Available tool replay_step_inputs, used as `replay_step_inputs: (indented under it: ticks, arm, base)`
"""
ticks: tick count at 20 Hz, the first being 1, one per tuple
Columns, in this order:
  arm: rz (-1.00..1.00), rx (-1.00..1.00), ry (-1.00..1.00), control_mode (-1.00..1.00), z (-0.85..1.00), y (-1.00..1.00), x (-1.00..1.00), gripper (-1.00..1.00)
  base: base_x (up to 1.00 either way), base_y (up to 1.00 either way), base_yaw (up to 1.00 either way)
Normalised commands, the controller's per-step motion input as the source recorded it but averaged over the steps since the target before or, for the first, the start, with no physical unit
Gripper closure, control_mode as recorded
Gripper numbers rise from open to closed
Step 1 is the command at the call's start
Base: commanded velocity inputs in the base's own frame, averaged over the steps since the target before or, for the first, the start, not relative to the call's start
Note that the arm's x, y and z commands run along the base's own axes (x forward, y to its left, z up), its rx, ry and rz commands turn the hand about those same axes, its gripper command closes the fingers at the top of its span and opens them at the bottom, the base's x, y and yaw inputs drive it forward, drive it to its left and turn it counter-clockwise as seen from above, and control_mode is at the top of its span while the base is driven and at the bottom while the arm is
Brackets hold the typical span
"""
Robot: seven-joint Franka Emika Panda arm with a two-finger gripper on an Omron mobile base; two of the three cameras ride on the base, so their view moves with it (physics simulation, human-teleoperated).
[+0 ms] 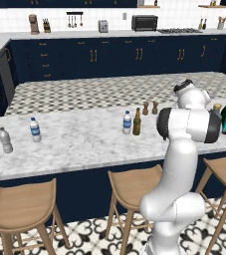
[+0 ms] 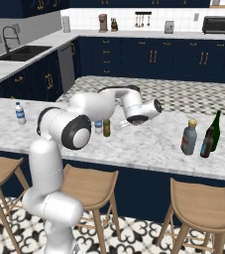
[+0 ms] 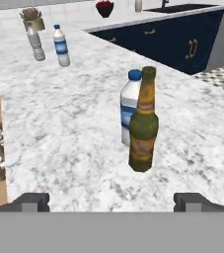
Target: Move the plastic bottles in the middle to the plastics group, and the glass bottles in the middle to the glass group.
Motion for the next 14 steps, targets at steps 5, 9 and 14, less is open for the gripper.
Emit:
replay_step_inputs:
  ticks: [5,9,14]
  arm:
    - [0.16,0.17,-0.18,-1.0,-0.07,0.01,0.22,-1.0]
    - [0.07,0.03,0.0,-1.0,0.15,0.02,0.17,-1.0]
    - [0.02,0.0,0.0,-1.0,0.0,0.04,0.26,-1.0]
  base:
    - [0.0,0.0,0.0]
    - [0.0,0.0,0.0]
    - [0.0,0.0,0.0]
